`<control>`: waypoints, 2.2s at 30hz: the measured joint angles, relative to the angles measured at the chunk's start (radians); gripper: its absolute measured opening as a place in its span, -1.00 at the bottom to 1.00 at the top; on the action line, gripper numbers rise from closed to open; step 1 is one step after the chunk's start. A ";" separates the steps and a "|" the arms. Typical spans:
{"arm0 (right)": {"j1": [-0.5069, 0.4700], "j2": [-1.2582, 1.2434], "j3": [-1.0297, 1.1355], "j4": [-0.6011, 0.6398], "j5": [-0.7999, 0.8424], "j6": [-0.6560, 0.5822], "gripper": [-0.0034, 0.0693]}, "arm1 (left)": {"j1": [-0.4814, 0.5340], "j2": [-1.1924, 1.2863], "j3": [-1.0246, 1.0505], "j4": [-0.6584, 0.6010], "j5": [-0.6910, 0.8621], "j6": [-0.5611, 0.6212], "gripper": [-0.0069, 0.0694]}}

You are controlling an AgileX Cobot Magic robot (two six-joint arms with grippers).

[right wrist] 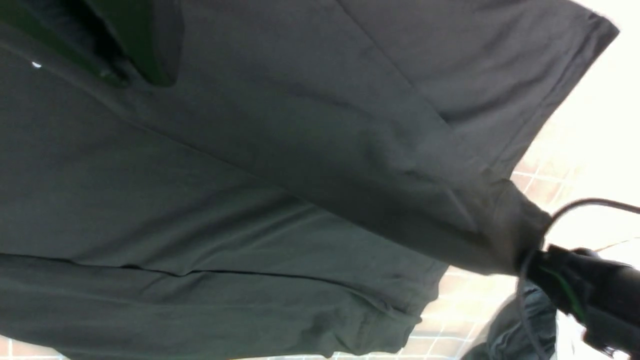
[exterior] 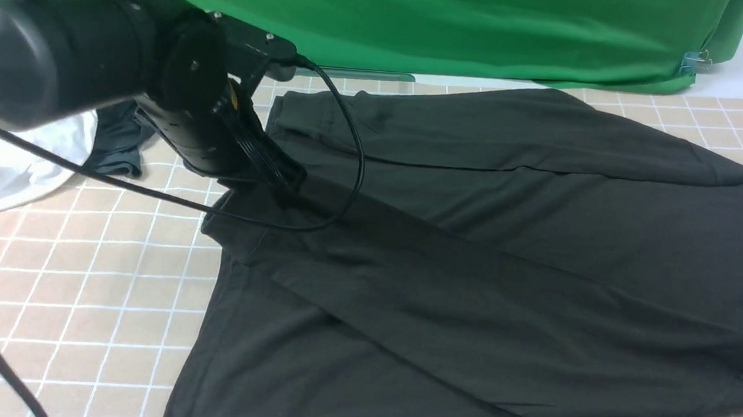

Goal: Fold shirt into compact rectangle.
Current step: 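Fold the left side of the black T-shirt inward over its body, then grab the top left corner of the dark shirt with the left gripper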

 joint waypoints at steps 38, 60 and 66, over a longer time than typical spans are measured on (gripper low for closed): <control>0.001 0.870 0.014 -0.219 0.039 0.197 -0.25 | -0.189 -0.197 0.544 -0.273 -0.156 -0.092 -0.77; 0.001 0.674 0.041 -0.284 0.380 0.176 -0.67 | -0.189 -0.188 0.540 -0.277 -0.117 -0.088 -0.77; 0.001 0.674 0.047 -0.289 0.426 0.158 0.08 | -0.119 -0.243 0.328 -0.280 0.016 -0.092 -0.77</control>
